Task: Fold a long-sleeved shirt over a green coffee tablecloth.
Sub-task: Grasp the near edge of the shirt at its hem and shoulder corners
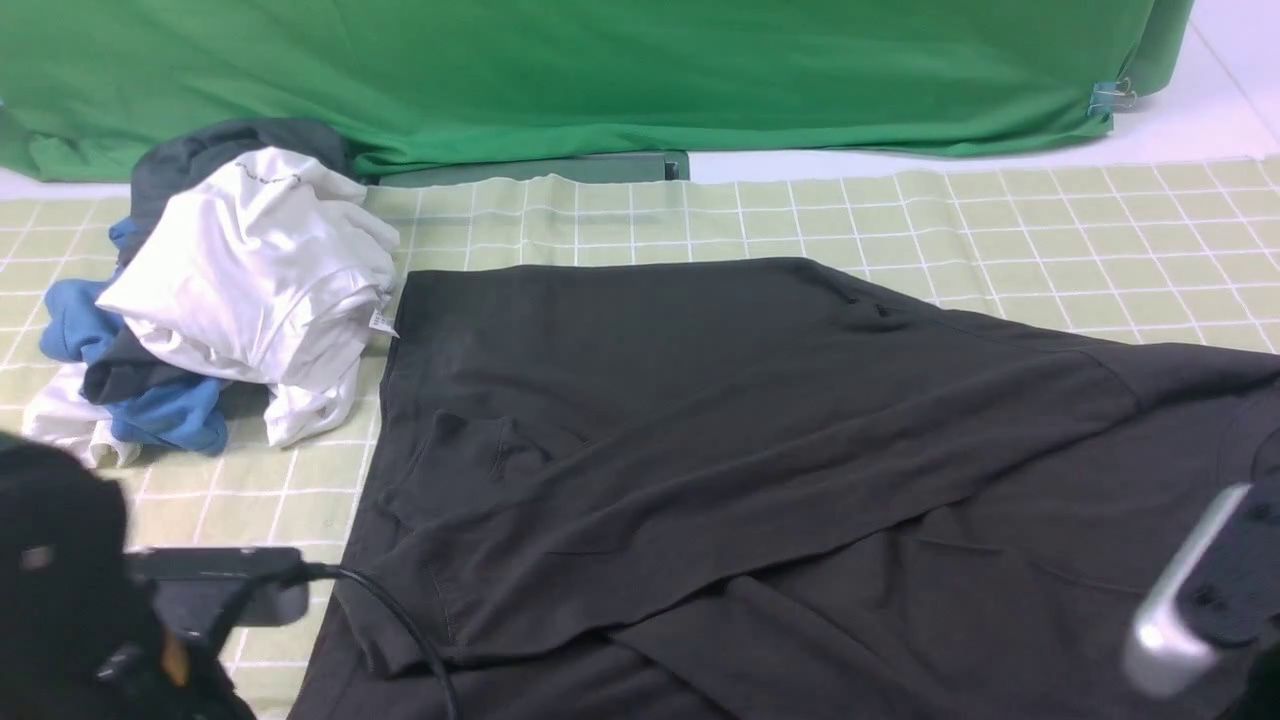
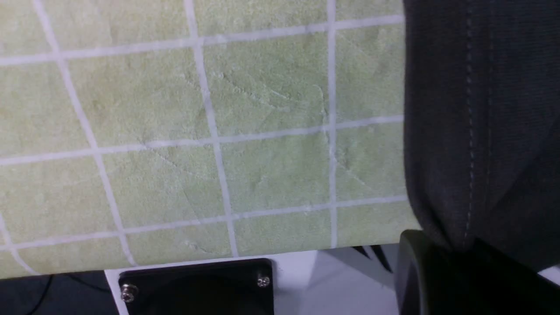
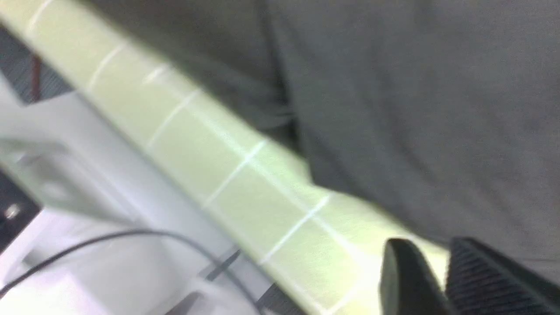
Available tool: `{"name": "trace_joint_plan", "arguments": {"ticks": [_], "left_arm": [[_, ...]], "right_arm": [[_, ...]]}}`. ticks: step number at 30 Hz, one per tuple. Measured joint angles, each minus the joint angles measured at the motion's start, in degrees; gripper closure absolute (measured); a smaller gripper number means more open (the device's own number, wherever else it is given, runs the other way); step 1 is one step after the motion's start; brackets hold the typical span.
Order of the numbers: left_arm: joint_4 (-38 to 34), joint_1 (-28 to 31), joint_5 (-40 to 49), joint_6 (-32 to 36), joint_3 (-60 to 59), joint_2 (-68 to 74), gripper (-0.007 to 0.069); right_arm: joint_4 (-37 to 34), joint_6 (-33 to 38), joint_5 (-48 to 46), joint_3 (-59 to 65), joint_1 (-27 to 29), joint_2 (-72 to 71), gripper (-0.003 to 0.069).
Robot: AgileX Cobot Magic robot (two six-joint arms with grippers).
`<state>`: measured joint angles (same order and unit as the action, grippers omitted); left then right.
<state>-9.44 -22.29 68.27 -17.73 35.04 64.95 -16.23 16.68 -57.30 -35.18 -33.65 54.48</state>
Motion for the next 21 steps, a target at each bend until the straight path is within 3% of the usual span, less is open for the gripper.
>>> {"name": "trace_joint_plan", "arguments": {"ticks": [6,21], "left_arm": [[-1.4,0.0,0.4,-0.5,0.0,-2.4,0.0607],[-1.2,0.0,0.6,-0.7,0.0,-2.5,0.0608]], "right_arm": [[-1.4,5.8,1.0,4.4,0.0,4.8,0.0253],[-1.3,14.0,12.2,5.6,-2.3,18.3,0.0218]]}}
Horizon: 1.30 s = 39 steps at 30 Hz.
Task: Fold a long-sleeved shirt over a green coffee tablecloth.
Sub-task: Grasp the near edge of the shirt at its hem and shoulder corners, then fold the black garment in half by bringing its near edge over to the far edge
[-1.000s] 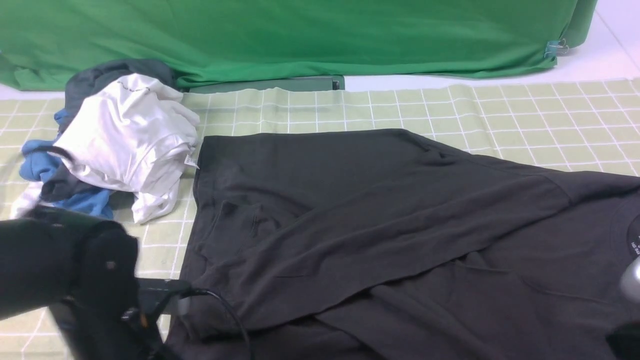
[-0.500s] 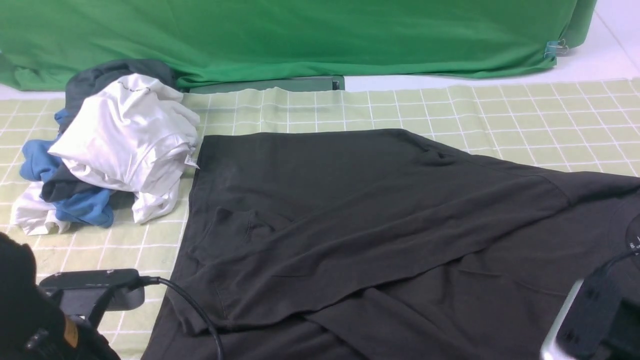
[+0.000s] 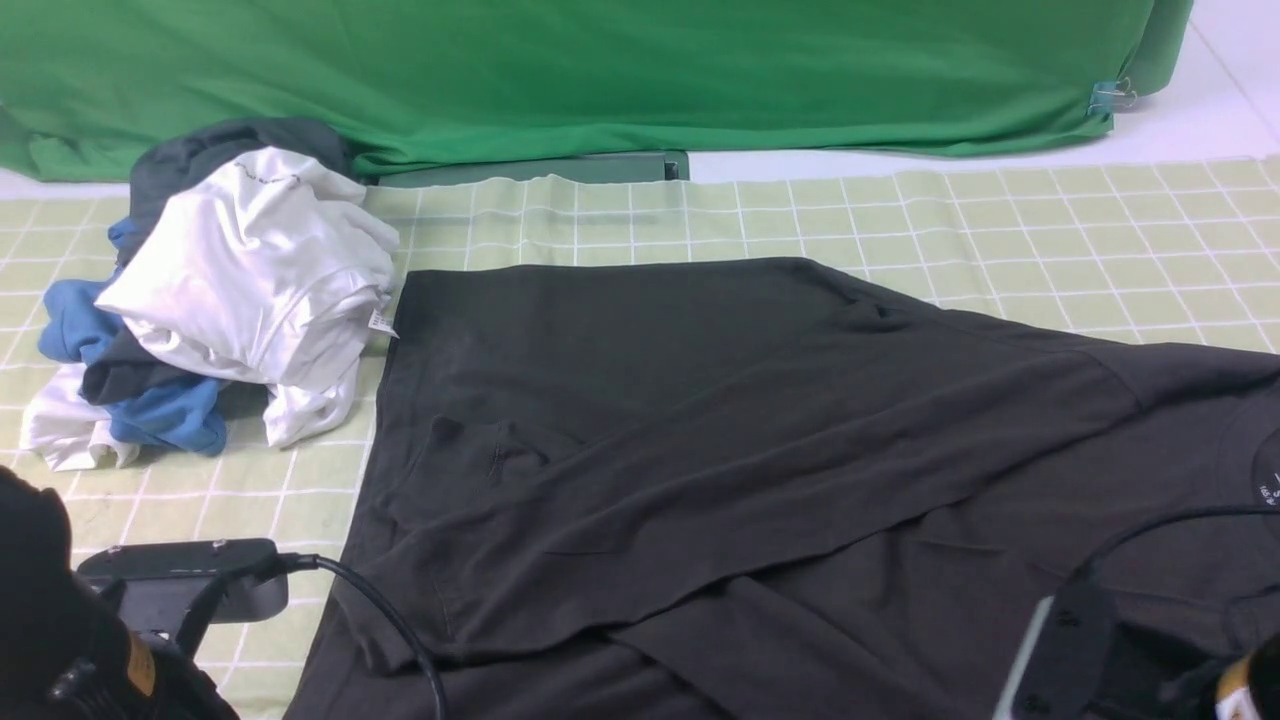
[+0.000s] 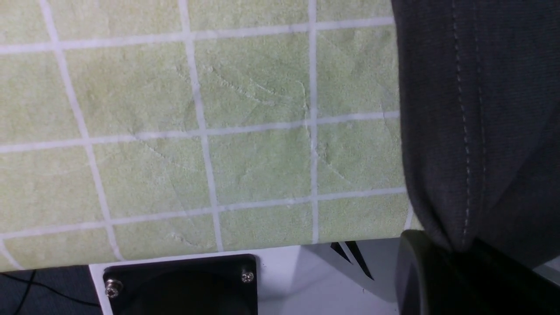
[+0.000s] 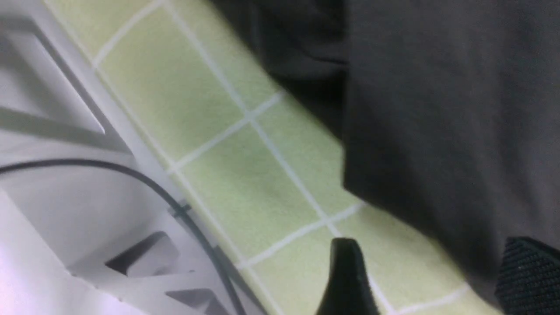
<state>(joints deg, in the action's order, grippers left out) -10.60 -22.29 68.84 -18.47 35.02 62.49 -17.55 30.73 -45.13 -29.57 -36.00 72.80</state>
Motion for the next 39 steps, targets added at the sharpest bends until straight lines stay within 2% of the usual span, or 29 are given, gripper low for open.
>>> {"name": "trace_joint_plan", "arguments": {"ticks": [3,8,11,13,15,18,21,26,29,35,39], "left_arm": [[0.0,0.0,-0.3,0.0,0.0,0.0,0.0608],[0.1,0.0,-0.6,0.0,0.0,-0.2,0.0608],[0.2,0.0,-1.5,0.0,0.0,-0.2,0.0608],[0.3,0.0,-2.0,0.0,0.0,-0.2,0.0608],[0.3,0.0,-2.4,0.0,0.0,-0.2,0.0608],[0.3,0.0,-3.4,-0.1,0.0,-0.2,0.0608],[0.3,0.0,-4.4,-0.1,0.0,-0.2,0.0608],[1.5,0.0,-5.3,-1.0,0.7,-0.2,0.0608],[3.3,1.0,-5.4,-1.6,4.6,-0.2,0.0608],[3.6,7.4,-6.6,-0.8,13.4,2.0,0.0608],[2.3,11.5,-7.7,2.3,19.5,6.2,0.0608]], "right_arm": [[2.9,0.6,3.2,0.0,-4.8,2.9,0.0193],[8.9,-4.8,7.7,0.0,-10.2,5.8,0.0165],[10.4,-6.0,8.7,0.0,-12.0,7.7,0.0165],[11.4,-6.4,8.8,-0.1,-12.4,8.1,0.0191],[12.5,-6.4,9.1,-0.2,-12.5,8.3,0.0277],[14.5,-6.4,9.8,-0.3,-12.5,8.4,0.0475],[15.5,-6.4,9.8,-0.4,-12.5,8.4,0.0600],[17.2,-8.1,5.7,-2.0,-12.5,7.9,0.0611],[21.6,-13.2,0.3,-6.0,-12.5,5.2,0.0611],[27.0,-15.2,-4.0,-12.5,-12.4,2.0,0.0611],[27.8,-14.9,-3.8,-16.5,-9.4,2.0,0.0611]]}}
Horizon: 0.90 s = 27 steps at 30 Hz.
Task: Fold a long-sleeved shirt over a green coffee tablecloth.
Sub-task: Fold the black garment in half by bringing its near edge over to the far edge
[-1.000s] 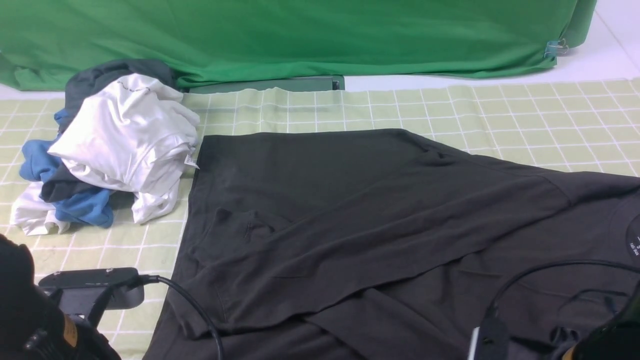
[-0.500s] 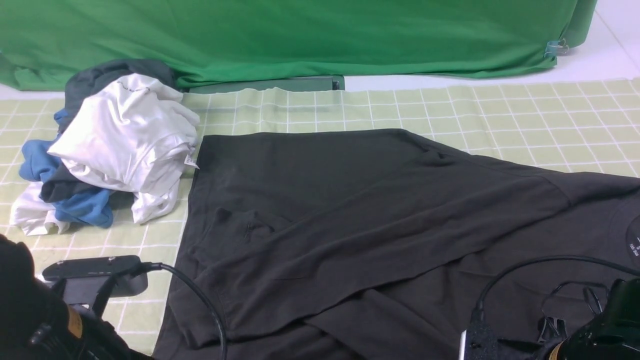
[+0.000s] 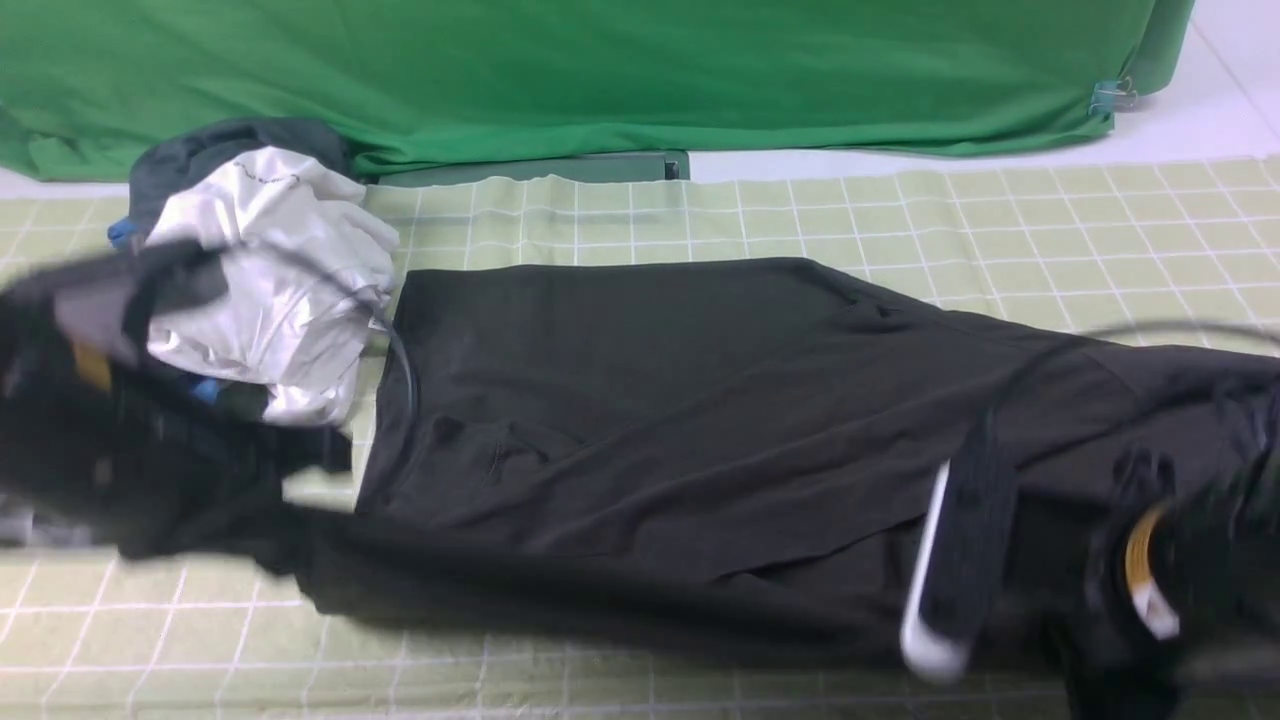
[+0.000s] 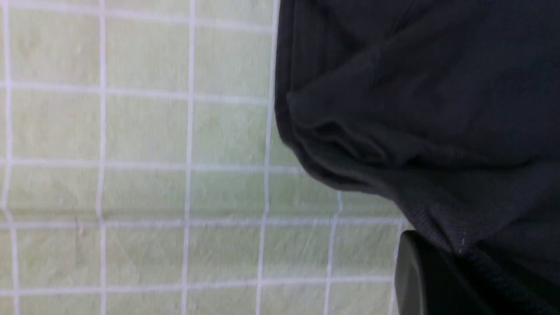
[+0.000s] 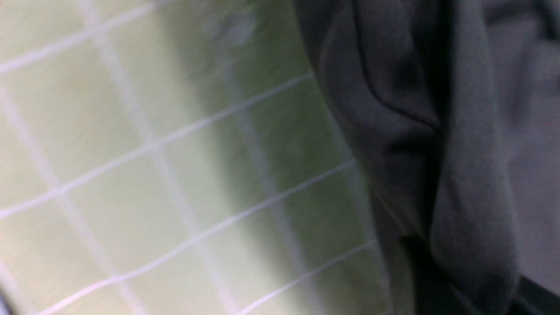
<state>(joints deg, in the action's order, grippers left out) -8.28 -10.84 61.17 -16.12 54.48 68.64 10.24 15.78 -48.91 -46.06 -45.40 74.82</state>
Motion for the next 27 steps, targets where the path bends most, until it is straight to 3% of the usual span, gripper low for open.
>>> {"name": "trace_joint_plan", "arguments": {"ticks": [11,27], "left_arm": [[-1.0,4.8,-1.6,2.8,16.8,18.2,0.0608],[-1.4,9.0,-1.3,1.9,46.5,49.1,0.0608]], "right_arm": [[-0.6,7.7,3.2,-17.0,15.3,9.8,0.0612],[-1.4,8.7,3.0,-51.1,24.2,43.9,0.0612]]}}
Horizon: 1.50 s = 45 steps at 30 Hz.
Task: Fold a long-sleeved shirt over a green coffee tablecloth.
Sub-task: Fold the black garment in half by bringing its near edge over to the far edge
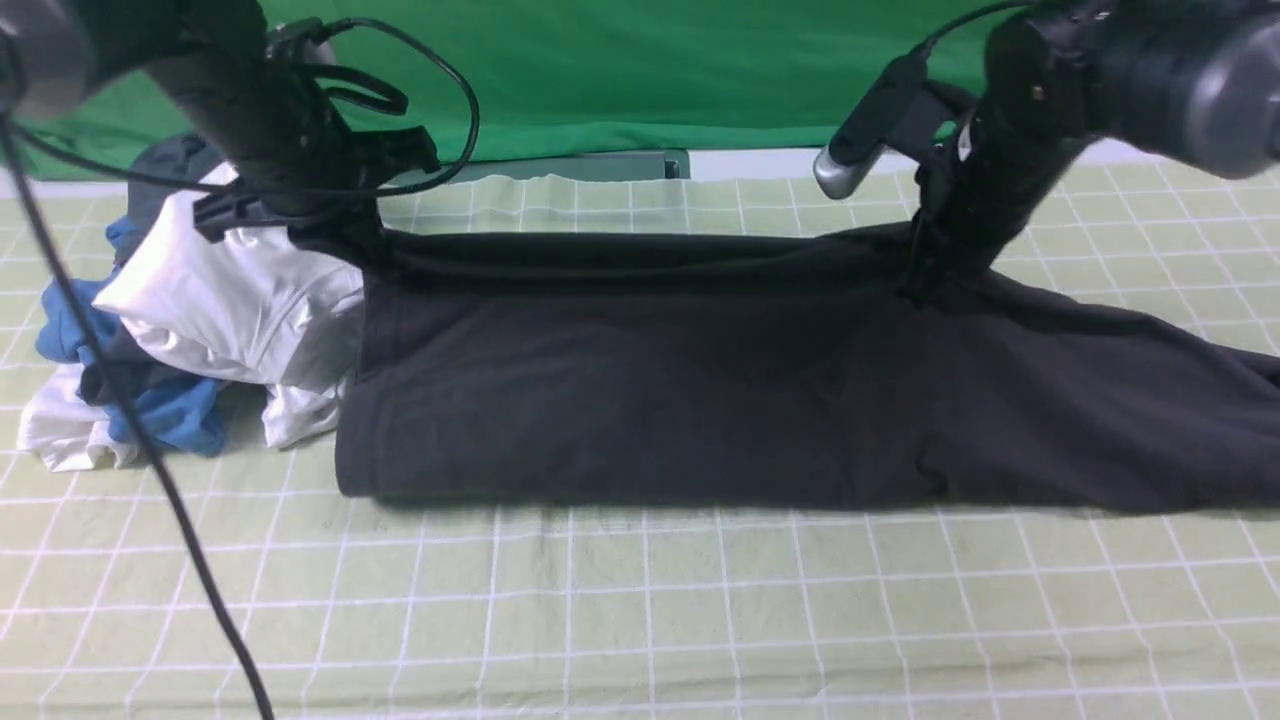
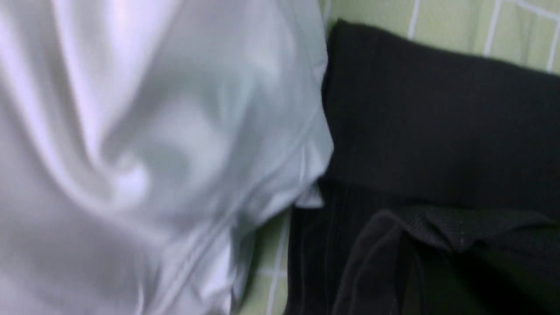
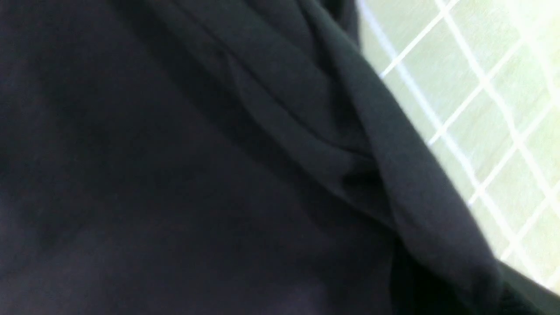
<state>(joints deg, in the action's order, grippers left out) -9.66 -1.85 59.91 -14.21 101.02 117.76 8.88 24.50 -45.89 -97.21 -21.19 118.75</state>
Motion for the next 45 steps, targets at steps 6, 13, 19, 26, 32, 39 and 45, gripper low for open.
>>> {"name": "trace_joint_plan", "arguments": {"ticks": [6,13,19,26,32,39,45], "left_arm": [[0.6,0.1,0.4,-0.1,7.0,7.2,0.0597],[2.9,0.2,-1.1,-0.6,7.9,8.3,0.0440],[5.9,0.3,0.0,-1.1,13.5,8.3,0.0255],[0.9,-1.5,8.5,4.1,20.4,7.8,0.0328],[0.4,-12.3,9.3,9.6,19.8,8.8,0.0590],[-2.6,-21.4,2.8,11.4,19.7,16.3,0.0619],[-2.3,-22.6,-5.4,11.8,19.4,21.5,0.0619]], "right_arm": [[-0.1,-0.1,0.8,-6.9,0.7,7.5,0.0607],[0.9,-2.1,4.7,-7.6,0.7,9.0,0.0405],[1.4,-6.7,1.4,-11.5,0.8,8.3,0.0307],[1.6,-7.5,-11.9,-17.0,0.8,5.0,0.0403],[0.7,-7.5,-18.9,-17.5,0.9,0.7,0.0641],[0.3,-7.5,-21.4,-17.5,1.0,-3.8,0.0654],[-2.5,-7.5,-23.4,-17.5,1.0,-7.3,0.0656]]}}
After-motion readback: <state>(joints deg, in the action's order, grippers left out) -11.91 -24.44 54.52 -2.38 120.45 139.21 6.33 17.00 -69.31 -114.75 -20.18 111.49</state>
